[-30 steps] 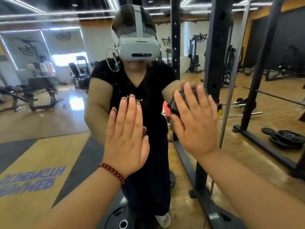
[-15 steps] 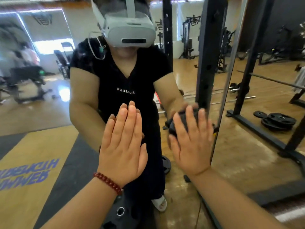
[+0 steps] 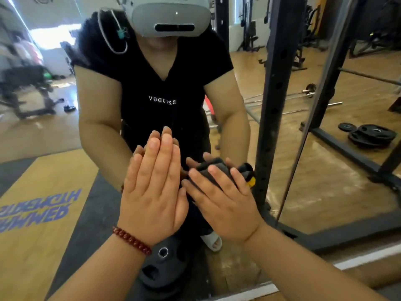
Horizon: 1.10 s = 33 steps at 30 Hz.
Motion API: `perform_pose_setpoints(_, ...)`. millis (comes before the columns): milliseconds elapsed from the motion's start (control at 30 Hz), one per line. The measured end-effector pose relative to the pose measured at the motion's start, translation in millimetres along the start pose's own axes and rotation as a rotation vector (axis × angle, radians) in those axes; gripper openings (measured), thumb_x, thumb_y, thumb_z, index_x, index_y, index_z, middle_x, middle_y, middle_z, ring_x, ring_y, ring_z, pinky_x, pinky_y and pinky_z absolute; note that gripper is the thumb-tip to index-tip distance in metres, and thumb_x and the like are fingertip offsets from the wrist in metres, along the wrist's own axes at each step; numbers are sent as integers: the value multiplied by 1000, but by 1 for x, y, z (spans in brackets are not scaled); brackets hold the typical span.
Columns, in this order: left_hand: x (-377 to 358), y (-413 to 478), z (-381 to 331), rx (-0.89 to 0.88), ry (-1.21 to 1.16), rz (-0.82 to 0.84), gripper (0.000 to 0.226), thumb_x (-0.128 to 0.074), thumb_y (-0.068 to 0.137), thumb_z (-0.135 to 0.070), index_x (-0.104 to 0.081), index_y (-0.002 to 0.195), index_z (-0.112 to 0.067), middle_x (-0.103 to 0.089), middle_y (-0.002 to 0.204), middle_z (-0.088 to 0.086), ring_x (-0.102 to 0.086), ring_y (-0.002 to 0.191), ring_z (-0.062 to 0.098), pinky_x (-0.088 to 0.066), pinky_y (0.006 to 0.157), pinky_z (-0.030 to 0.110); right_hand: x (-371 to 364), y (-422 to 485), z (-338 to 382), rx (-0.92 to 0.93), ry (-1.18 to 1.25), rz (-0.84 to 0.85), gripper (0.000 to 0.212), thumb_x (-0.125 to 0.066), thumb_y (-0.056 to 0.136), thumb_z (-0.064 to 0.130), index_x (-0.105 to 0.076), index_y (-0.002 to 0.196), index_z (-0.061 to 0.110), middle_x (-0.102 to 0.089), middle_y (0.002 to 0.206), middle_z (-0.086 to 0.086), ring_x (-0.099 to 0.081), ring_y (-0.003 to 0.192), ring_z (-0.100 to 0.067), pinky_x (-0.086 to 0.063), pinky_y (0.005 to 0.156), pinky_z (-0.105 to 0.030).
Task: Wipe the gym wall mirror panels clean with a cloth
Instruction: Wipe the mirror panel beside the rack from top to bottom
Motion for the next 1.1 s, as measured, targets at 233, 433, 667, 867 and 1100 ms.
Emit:
perform_pose_setpoints(233, -3, -12, 1, -5, -35, -10, 70, -33, 95, -27, -11, 154, 2, 3, 165, 13, 0, 152, 27, -2, 124, 42, 13, 67, -15, -149, 97, -175, 52, -38, 104, 37, -27, 153, 25, -30, 157, 6, -5, 152, -17, -10, 123, -42)
perform_pose_setpoints(433, -11, -24, -8, 43, -31, 16, 69, -30, 97, -30, -9, 155, 0, 7, 165, 12, 3, 152, 27, 0, 124, 43, -10, -28, -6, -104, 20, -4, 60, -40, 104, 38, -18, 158, 27, -4, 167, 1, -6, 153, -22, -8, 123, -45)
perform_pose_setpoints(667, -25, -38, -24, 111, -68, -6, 66, -23, 100, -33, -9, 155, 2, 8, 164, 14, 5, 152, 30, 2, 123, 46, 1, 10, -40, -429, 101, -127, 48, -28, 107, 38, -26, 151, 19, -17, 160, -6, 6, 152, -19, -2, 122, -49)
perform_pose_setpoints(867, -43, -55, -46, 137, -56, 6, 67, -22, 100, -33, -10, 154, 3, 4, 163, 17, 7, 152, 30, 1, 123, 49, -23, -74, -12, -565, 129, -56, 57, -26, 107, 40, -5, 159, 27, 7, 166, -1, 8, 152, -25, -4, 122, -54)
perform_pose_setpoints(1100, -61, -87, -58, 48, -13, -50, 65, -25, 99, -31, -17, 154, 4, -10, 162, 19, -5, 152, 32, -3, 124, 45, -11, -44, -43, -709, 178, -212, 56, -24, 105, 39, -20, 156, 15, -14, 163, -19, -3, 152, -33, -3, 122, -54)
Point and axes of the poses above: each hand's wrist, its own y-axis towards the middle knuckle, its own x-axis out of the back of the hand, z = x × y, the point moved 3 cm from there along y, towards the middle knuckle
